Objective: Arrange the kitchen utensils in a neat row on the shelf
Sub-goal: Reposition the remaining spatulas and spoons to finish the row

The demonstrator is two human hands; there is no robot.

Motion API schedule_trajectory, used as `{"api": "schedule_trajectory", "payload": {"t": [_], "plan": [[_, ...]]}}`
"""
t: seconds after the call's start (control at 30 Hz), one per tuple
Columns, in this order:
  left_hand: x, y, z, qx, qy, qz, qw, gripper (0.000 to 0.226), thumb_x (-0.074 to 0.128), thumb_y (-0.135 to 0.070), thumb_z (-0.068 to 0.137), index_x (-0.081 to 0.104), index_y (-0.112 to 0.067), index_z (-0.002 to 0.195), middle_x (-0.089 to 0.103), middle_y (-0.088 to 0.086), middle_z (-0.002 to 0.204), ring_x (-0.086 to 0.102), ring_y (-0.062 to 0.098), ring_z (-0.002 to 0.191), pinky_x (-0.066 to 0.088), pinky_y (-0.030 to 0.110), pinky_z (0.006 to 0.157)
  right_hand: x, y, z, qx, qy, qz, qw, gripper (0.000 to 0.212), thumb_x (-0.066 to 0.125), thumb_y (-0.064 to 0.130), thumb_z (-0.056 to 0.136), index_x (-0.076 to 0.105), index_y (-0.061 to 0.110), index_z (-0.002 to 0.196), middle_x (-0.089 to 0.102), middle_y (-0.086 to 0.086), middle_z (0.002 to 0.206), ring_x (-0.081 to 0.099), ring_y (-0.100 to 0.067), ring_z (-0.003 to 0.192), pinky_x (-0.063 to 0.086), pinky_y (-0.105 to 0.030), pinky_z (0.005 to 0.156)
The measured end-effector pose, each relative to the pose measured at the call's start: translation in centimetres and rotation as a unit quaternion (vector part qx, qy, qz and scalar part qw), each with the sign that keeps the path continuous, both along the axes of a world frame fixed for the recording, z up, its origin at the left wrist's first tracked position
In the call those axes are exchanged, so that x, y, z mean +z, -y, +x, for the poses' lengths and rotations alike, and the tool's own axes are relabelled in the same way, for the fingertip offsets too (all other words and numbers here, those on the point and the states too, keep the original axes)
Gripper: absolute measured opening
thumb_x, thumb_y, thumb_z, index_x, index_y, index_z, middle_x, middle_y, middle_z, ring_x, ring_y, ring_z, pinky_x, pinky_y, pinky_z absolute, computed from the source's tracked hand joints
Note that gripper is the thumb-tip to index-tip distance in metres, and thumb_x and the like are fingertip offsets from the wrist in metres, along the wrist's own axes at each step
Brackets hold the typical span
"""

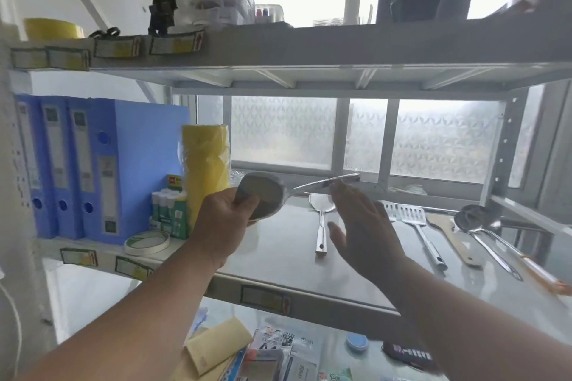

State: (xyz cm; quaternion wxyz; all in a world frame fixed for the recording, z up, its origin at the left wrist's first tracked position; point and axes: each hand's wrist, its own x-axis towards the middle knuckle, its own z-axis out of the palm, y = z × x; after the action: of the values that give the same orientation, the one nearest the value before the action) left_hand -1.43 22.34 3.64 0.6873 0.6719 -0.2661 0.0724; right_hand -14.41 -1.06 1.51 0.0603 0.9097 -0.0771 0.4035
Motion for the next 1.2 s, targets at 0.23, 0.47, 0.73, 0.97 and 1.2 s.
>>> {"api": "schedule_trajectory", "payload": {"t": [0.23,0.47,0.73,0.97,1.2], "plan": [[1.2,0.4,-2.0,-0.191,-0.158,-0.126,0.96,0.016,0.061,-0.005,0.104,0.074,-0.008,0.112,0.082,0.012,0.102,0.08,0.022,0.089,0.066,0.036,0.072,2.9,2.5,-2.9,-0.052,0.082,-0.091,0.991,0.049,0.081,0.023,0.083,0.066,0.016,0.129,0.066,-0.002,0.135,0.062,-0.028,0.122,0.043,-0.045,0.1],[2.5,0.3,-2.3,-0.223,-0.212,-0.183,0.934,0.017,0.059,-0.011,0.106,0.071,-0.007,0.118,0.079,0.012,0.1,0.078,0.023,0.084,0.063,0.038,0.072,3.0,4.8,-6.0,-0.059,0.048,-0.097,0.992,0.013,0.069,0.024,0.092,0.065,0.018,0.102,0.064,0.002,0.089,0.062,-0.03,0.085,0.048,-0.046,0.079],[2.4,2.7,-4.2,-0.304,-0.272,-0.12,0.905,0.065,0.052,-0.057,0.104,0.069,0.001,0.127,0.076,0.021,0.124,0.072,0.037,0.119,0.056,0.051,0.103,2.5,1.0,-8.0,-0.002,-0.032,0.173,0.984,0.013,0.049,0.024,0.104,0.06,0.025,0.111,0.07,0.004,0.088,0.065,-0.024,0.081,0.05,-0.035,0.068],[0.7,5.2,-8.0,-0.344,-0.169,0.153,0.911,0.058,0.09,-0.042,0.082,0.075,0.0,0.119,0.079,0.016,0.117,0.075,0.03,0.107,0.06,0.049,0.101,3.4,-4.4,-5.6,0.095,0.022,0.535,0.839,0.021,0.052,0.024,0.104,0.069,0.017,0.093,0.075,-0.009,0.084,0.071,-0.023,0.068,0.058,-0.039,0.065],[0.4,4.4,-8.0,-0.316,-0.18,0.117,0.924,0.056,0.092,-0.02,0.082,0.065,-0.007,0.129,0.08,0.023,0.103,0.08,0.037,0.095,0.063,0.048,0.096,3.0,-5.7,-2.5,0.113,0.031,0.654,0.747,0.029,0.053,0.032,0.104,0.074,0.014,0.094,0.07,-0.006,0.078,0.065,-0.021,0.063,0.051,-0.03,0.06]]}}
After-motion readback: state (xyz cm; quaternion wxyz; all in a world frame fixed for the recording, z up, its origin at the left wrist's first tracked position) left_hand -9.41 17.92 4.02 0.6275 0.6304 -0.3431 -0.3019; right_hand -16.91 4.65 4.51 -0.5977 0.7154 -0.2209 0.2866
